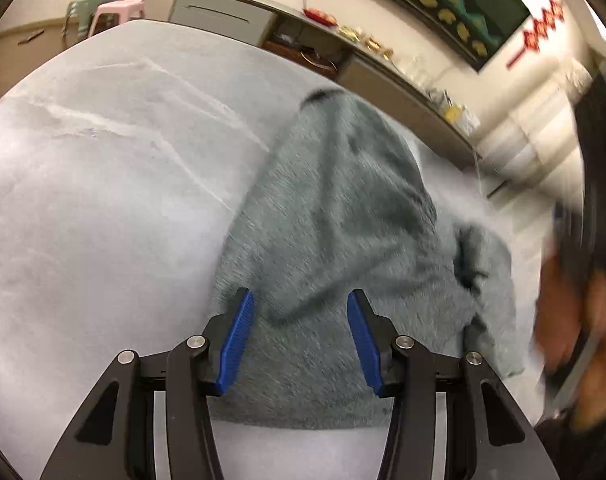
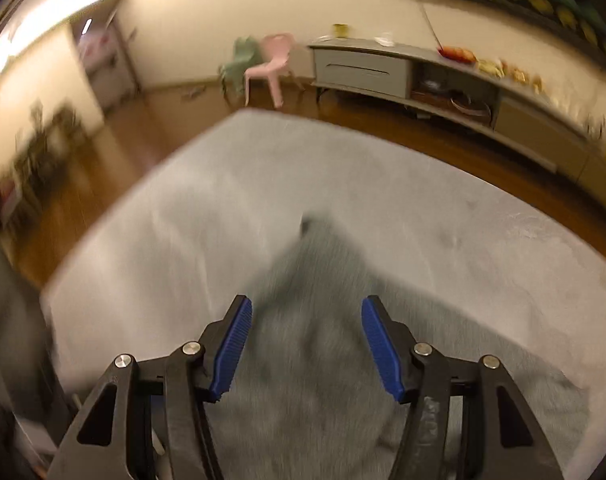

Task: Fold clothes

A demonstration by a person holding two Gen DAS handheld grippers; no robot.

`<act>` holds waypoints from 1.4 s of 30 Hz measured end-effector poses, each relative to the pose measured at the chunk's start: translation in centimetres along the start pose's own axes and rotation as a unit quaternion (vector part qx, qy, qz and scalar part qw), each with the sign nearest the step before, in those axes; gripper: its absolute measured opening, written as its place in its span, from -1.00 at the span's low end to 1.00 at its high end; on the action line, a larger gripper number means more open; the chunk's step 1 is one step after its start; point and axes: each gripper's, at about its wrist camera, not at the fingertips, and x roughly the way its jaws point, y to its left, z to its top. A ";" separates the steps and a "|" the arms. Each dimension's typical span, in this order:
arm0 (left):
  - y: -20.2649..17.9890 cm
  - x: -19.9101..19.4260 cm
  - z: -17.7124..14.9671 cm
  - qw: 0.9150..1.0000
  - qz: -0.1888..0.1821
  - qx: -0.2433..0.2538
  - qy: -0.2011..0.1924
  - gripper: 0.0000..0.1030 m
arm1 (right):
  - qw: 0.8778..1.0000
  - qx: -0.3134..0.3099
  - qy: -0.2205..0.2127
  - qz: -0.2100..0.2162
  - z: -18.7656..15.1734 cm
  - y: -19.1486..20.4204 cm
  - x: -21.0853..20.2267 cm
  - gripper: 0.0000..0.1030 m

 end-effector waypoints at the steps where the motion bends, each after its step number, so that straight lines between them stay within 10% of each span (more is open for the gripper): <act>1: 0.3 0.2 0.1 1.000 0.002 -0.005 0.002 -0.06 | 1.000 -0.006 0.006 -0.012 -2.2 0.7 0.3 0.16; 4: 0.4 0.4 0.2 1.000 0.001 -0.009 0.005 -0.06 | 0.997 -0.018 0.067 -0.024 -9.1 1.7 3.7 0.20; 9: -2.6 -1.3 -0.2 0.998 -0.029 0.042 -0.028 -0.05 | 0.997 0.045 -0.069 -0.003 -11.4 1.2 -2.6 0.20; 12: -4.6 2.8 -1.2 0.996 0.005 0.070 0.051 -0.05 | 0.999 0.047 0.008 0.024 -13.0 0.8 -0.8 0.20; 14: -6.6 3.0 -1.7 0.993 0.034 0.110 0.038 -0.03 | 0.996 0.079 0.024 0.030 -14.6 -1.0 -0.9 0.20; 17: -8.6 3.9 -2.7 0.987 0.061 0.141 0.043 0.07 | 0.990 0.126 -0.059 -0.001 -17.3 -3.7 -6.6 0.21; 20: -10.8 5.0 -3.6 0.981 0.092 0.165 0.036 0.10 | 0.981 0.151 -0.109 -0.056 -20.2 -7.4 -11.2 0.22; 25: -16.3 6.6 -6.0 0.968 0.030 0.236 0.078 0.12 | 0.955 0.267 -0.098 -0.079 -25.9 -14.6 -13.8 0.22; 34: -20.0 8.0 -6.2 0.966 0.027 0.249 0.068 0.07 | 0.914 0.367 -0.128 -0.115 -28.9 -24.2 -15.3 0.31; 42: -22.1 10.1 -6.7 0.966 0.008 0.244 0.081 0.20 | 0.931 0.344 -0.078 -0.091 -29.7 -27.9 -13.4 0.40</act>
